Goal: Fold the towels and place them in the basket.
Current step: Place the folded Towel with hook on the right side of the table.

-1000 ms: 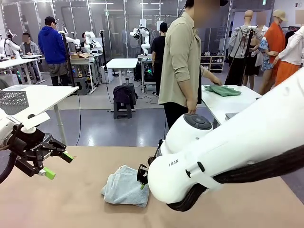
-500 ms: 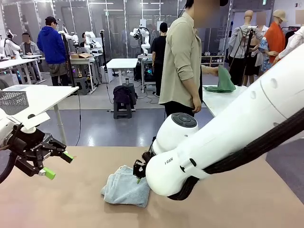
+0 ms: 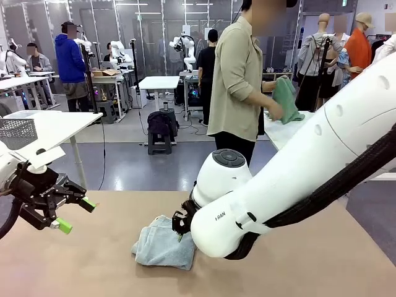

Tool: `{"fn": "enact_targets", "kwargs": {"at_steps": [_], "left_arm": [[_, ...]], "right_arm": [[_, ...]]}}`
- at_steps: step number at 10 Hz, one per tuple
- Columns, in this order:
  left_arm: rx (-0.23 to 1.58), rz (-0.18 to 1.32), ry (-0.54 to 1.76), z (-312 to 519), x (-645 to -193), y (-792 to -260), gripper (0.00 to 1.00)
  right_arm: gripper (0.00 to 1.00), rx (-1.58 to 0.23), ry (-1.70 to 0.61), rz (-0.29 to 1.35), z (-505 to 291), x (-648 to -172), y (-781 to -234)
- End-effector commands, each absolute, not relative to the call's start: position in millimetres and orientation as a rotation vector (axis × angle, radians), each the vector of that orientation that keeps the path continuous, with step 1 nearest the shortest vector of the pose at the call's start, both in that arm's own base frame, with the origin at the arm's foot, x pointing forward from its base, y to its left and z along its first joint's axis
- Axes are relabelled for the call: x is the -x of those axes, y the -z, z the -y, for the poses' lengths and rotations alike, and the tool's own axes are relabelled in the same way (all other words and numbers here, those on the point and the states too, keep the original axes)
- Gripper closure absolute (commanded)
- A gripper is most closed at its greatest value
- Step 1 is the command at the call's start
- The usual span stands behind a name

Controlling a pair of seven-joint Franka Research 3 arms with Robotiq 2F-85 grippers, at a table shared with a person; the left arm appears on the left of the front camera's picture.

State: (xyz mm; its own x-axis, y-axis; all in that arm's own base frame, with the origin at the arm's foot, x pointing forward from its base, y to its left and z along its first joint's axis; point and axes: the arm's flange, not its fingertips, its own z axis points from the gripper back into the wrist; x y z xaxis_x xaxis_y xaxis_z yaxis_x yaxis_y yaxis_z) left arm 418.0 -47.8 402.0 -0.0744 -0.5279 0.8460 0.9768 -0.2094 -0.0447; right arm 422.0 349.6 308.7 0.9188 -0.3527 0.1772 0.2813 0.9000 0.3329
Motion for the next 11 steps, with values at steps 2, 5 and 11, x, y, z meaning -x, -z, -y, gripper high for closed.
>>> {"fn": "enact_targets", "kwargs": {"at_steps": [2, 5, 11], "left_arm": [[0.916, 0.683, 1.611, 45.6, -417.0, -402.6, 0.06], [0.916, 0.683, 1.611, 45.6, -417.0, -402.6, 0.06], [0.916, 0.683, 1.611, 45.6, -417.0, -402.6, 0.06]], "right_arm": [[0.39, -0.298, 0.363, 0.27, -370.7, -424.8, -294.5], [0.58, -0.28, 0.336, 0.302, -372.8, -429.3, -277.8], [1.0, -0.267, 0.295, 0.317, -366.5, -424.3, -290.3]]}}
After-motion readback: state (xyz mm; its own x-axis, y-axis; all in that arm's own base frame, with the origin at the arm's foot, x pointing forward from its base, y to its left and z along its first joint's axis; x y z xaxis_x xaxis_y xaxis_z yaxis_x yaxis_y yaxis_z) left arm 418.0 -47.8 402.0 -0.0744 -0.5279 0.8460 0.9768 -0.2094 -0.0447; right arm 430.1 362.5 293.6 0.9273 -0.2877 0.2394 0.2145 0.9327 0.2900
